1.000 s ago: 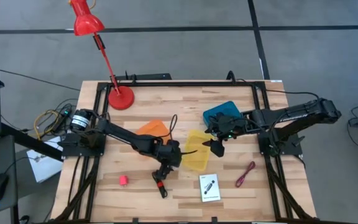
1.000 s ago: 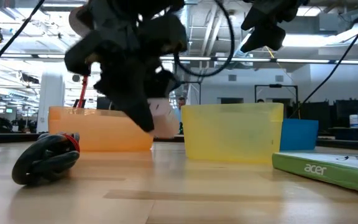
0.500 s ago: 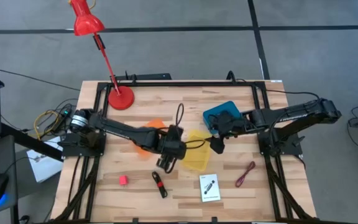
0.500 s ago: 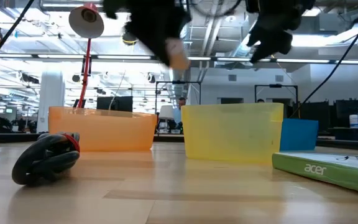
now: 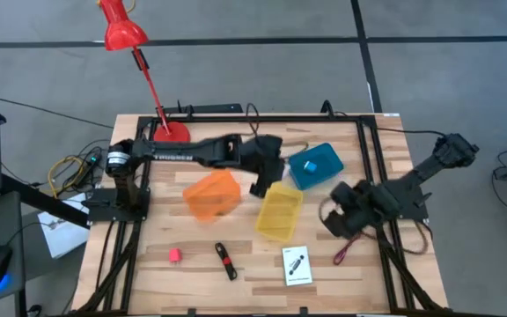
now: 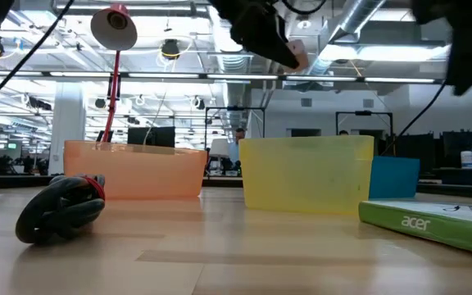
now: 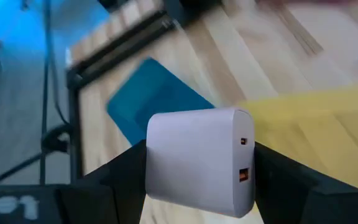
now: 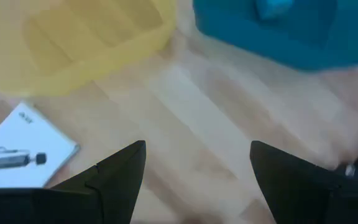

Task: Pick and place items into bin
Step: Put the white charger adapter into the blue bin

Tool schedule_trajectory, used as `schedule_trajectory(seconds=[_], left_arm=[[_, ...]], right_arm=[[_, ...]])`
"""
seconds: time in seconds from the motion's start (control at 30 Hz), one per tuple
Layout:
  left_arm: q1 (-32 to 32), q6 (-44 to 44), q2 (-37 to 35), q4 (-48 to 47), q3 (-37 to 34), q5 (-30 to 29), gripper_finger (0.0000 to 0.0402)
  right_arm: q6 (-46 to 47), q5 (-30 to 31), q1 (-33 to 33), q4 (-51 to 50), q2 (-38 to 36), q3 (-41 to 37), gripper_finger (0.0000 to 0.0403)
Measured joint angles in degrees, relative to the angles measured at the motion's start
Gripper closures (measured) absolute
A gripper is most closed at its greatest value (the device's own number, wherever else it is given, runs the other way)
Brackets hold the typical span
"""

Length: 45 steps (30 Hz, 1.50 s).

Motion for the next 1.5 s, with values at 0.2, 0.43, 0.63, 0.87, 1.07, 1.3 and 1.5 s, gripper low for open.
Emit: schedule_trajectory(seconds=[0.2, 0.43, 0.63, 0.87, 1.07, 1.3, 1.5], left_arm=[[6.01, -0.63, 4.06, 8.49, 0.00, 9.64, 0.0178], [7.92, -1.16, 14.58, 14.81, 6.60, 15.81, 0.0178], [8.20, -6.81, 26.06, 15.05, 18.73, 16.02, 0.0178], [7.98, -7.75, 34.43, 10.91, 25.02, 15.21, 0.0178], [8.02, -6.14, 34.62, 5.79, 25.55, 14.73, 0.0177], [7.96, -1.62, 34.64, 2.86, 25.50, 15.09, 0.0177], [7.96, -1.36, 34.64, 4.50, 25.49, 15.07, 0.0153]], right_arm=[[23.19, 0.07, 8.56, -16.43, 0.00, 0.00, 0.0117], [28.46, 5.01, 14.10, -12.24, -4.69, -0.37, 0.0117], [28.39, 9.29, 14.30, -12.43, -6.31, -0.37, 0.0117], [26.58, 9.21, 14.30, -12.42, -6.20, -0.37, 0.0117], [25.38, 9.15, 14.30, -12.30, -6.20, -0.37, 0.0117], [25.37, 9.12, 14.30, -12.20, -6.20, -0.37, 0.0117], [25.37, 8.94, 14.30, -11.86, -6.20, -0.37, 0.0117]])
